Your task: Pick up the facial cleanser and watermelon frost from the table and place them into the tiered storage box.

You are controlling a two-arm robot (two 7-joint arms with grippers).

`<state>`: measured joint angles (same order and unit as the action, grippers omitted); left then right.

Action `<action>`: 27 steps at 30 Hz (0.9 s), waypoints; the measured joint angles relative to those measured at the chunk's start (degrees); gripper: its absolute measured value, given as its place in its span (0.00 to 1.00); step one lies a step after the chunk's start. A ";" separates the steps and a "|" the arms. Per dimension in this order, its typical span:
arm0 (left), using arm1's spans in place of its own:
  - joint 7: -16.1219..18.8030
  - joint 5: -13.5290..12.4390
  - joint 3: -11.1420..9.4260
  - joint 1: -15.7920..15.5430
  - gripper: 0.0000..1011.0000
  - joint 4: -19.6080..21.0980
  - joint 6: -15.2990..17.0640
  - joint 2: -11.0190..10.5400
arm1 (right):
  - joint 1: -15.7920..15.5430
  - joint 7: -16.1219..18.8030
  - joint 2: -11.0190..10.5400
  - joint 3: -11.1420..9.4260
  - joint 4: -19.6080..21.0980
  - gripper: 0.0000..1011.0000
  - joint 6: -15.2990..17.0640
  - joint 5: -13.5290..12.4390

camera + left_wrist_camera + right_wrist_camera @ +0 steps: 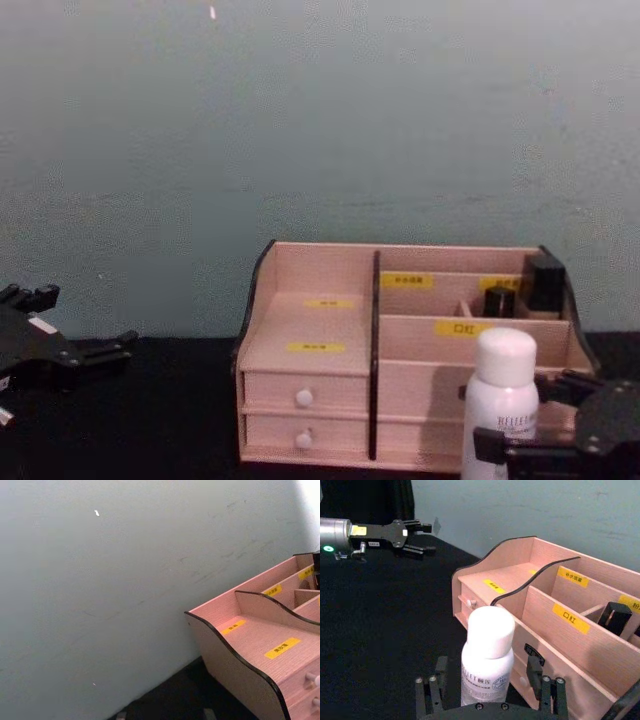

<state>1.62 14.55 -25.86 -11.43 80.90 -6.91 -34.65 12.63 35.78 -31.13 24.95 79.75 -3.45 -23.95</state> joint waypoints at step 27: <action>0.00 0.00 0.00 0.00 0.99 0.00 0.00 0.00 | 1.46 0.00 1.09 0.68 -2.06 0.99 1.53 -1.36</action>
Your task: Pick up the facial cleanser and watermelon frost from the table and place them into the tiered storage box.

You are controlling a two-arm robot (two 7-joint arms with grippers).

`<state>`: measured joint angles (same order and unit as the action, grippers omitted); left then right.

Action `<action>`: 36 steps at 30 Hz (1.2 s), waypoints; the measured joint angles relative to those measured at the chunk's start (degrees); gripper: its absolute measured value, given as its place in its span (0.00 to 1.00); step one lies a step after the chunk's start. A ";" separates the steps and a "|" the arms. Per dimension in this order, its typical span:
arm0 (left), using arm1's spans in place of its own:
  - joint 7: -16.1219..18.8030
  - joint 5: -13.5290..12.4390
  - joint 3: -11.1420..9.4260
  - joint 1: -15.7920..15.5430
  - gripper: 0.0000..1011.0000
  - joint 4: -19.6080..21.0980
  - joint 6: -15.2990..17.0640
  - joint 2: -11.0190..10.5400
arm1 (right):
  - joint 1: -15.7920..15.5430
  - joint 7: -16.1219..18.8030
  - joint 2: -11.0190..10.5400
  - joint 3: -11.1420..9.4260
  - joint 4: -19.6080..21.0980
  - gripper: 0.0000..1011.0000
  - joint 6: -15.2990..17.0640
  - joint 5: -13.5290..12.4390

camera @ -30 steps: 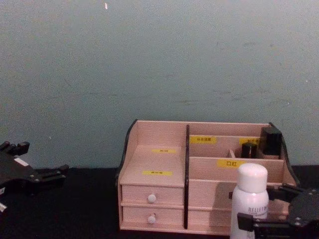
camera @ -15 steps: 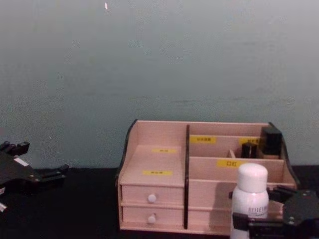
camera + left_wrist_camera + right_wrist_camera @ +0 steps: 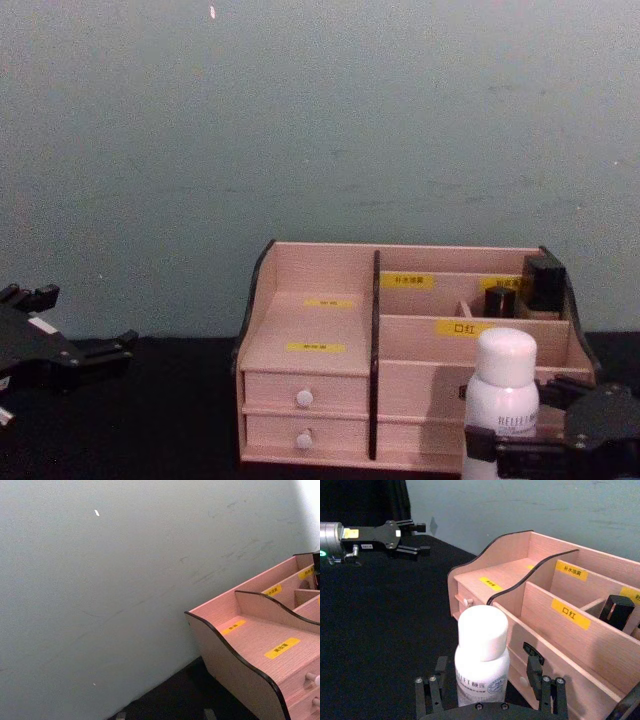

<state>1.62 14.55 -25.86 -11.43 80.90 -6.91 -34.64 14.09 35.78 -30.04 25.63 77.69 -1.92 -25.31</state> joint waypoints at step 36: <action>0.00 0.00 0.00 0.00 0.99 0.00 0.00 0.00 | 0.20 -0.02 0.09 -0.01 -0.25 0.76 0.20 -0.36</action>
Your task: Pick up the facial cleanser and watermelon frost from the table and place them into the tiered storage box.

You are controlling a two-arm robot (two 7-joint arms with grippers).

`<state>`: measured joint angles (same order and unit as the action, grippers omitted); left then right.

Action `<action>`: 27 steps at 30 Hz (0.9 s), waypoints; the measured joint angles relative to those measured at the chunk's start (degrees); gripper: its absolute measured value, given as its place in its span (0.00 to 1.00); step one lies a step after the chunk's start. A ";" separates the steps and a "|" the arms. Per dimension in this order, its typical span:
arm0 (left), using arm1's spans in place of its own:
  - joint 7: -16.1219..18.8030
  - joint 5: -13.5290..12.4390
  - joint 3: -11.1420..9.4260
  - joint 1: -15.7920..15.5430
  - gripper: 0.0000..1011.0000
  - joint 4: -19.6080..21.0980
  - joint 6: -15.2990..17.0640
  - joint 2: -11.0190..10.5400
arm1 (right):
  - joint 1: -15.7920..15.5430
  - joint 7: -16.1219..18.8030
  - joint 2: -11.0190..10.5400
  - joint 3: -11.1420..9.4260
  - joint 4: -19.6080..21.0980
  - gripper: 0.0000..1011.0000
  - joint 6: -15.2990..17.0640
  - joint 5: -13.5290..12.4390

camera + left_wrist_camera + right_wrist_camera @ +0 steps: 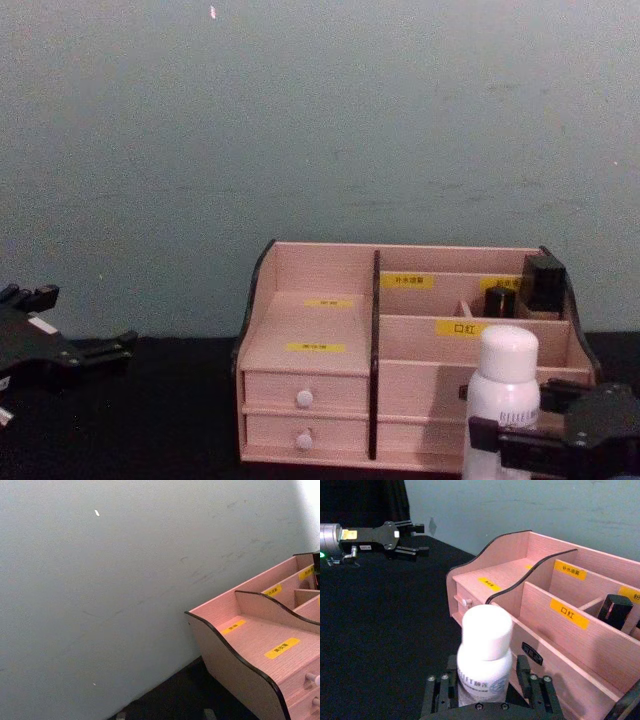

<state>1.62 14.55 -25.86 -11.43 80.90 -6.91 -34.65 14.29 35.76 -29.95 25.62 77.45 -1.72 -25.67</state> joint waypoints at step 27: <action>0.00 0.00 0.00 0.00 0.99 0.00 0.00 0.00 | -0.04 0.03 -0.13 0.00 0.23 0.59 -0.29 0.01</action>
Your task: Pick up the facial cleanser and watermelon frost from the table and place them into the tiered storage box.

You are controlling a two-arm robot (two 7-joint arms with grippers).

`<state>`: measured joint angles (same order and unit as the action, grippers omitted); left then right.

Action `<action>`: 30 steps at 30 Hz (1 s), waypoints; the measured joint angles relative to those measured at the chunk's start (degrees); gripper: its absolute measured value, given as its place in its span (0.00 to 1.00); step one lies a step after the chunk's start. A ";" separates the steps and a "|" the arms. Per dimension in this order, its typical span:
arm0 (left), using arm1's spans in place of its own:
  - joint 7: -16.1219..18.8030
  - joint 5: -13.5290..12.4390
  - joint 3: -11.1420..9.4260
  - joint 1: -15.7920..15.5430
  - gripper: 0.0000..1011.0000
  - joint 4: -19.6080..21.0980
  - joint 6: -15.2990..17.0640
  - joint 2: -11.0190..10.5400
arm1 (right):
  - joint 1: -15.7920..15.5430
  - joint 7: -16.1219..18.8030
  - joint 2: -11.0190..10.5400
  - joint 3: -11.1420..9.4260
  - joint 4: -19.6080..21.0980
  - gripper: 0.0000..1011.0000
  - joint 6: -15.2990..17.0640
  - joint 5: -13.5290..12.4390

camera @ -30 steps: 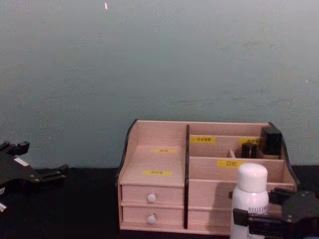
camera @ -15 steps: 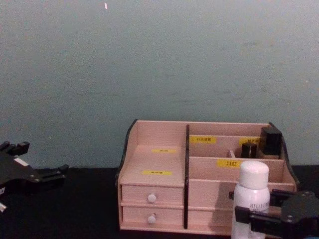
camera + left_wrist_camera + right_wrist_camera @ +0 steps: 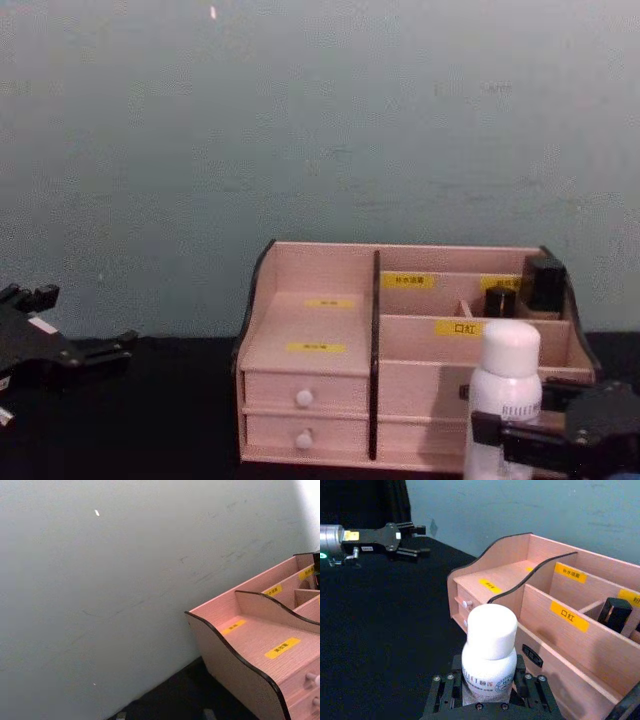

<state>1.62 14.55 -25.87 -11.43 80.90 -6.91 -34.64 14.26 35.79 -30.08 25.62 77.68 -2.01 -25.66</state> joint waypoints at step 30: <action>0.00 0.00 0.00 0.00 0.99 0.00 0.00 0.00 | 4.84 -0.68 0.27 -1.95 4.92 0.59 -1.39 -4.24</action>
<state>1.62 14.55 -25.87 -11.43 80.90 -6.91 -34.65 19.10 35.10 -29.81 23.66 82.60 -3.40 -29.90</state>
